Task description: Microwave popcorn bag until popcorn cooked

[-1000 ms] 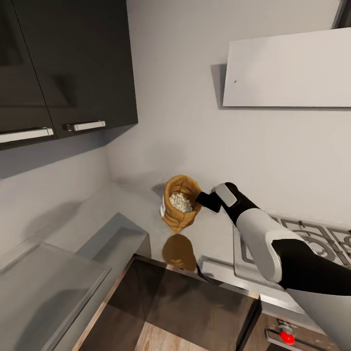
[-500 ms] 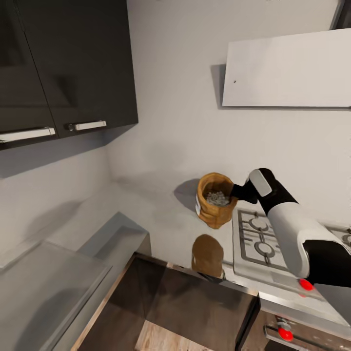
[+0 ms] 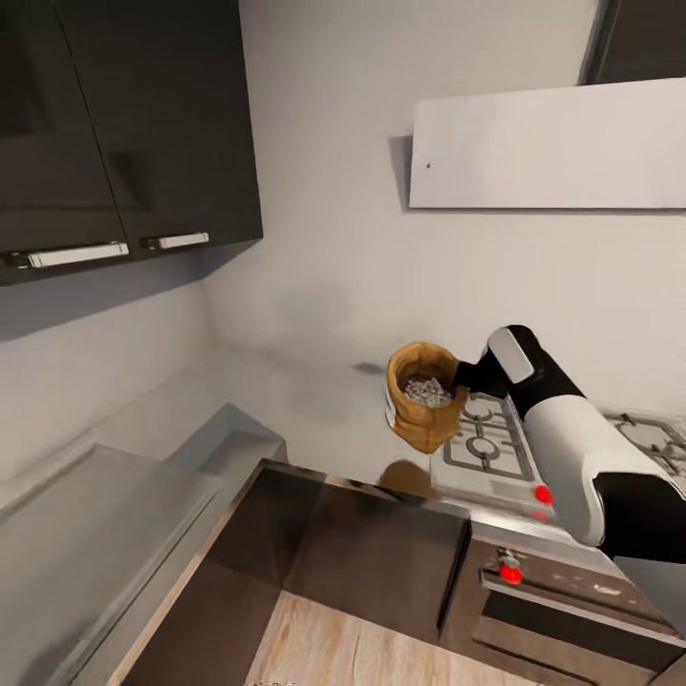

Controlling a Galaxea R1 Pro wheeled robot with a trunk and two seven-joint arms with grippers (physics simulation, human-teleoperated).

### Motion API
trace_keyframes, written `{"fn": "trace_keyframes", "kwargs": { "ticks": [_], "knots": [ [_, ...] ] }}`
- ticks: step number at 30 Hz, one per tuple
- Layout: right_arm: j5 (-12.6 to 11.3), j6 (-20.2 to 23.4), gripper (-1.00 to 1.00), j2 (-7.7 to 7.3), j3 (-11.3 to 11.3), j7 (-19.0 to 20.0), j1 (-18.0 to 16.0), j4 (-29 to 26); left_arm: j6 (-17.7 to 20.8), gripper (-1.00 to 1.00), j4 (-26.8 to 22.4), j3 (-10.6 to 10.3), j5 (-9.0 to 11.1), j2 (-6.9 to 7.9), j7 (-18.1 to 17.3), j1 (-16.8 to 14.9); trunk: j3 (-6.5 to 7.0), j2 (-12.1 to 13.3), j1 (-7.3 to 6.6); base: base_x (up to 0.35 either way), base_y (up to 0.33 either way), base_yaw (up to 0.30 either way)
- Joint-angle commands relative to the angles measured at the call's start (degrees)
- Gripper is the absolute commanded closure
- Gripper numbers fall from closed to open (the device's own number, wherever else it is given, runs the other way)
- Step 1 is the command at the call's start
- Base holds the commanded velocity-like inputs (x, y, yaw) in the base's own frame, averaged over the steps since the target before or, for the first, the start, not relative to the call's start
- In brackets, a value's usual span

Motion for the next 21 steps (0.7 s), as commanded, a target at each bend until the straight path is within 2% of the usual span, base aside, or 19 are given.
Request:
{"fn": "trace_keyframes", "kwargs": {
  "ticks": [1, 8, 13, 21],
  "knots": [
    [-0.6, 0.3, 1.00, -0.06, 0.0, -0.5, 0.2, -1.1, -0.2, -1.00, 0.0, 0.3, 0.1, -0.02, -0.1, 0.0, -0.14, -0.1, 0.00, -0.342, 0.000, -0.028],
    [-0.5, 1.0, 1.00, 0.04, 0.0, -0.5, 0.4, -2.2, -0.2, -1.00, 0.0, 0.2, 0.0, -0.09, 0.0, 0.0, -0.14, -0.1, 0.00, -0.342, -0.041, -0.004],
    [-0.4, 2.4, 1.00, 0.25, 0.3, -0.5, 0.4, -2.2, -0.2, -1.00, 0.0, 0.2, -0.1, -0.11, 0.0, 0.0, -0.14, -0.1, 0.00, -0.227, -0.240, -0.011],
    [-0.4, 2.6, 1.00, 0.63, 0.7, -0.5, 0.4, -2.3, -0.2, -1.00, 0.0, 0.4, 0.1, -0.11, 0.0, 0.0, -0.14, -0.1, 0.00, -0.118, -0.323, -0.263]
  ]
}}
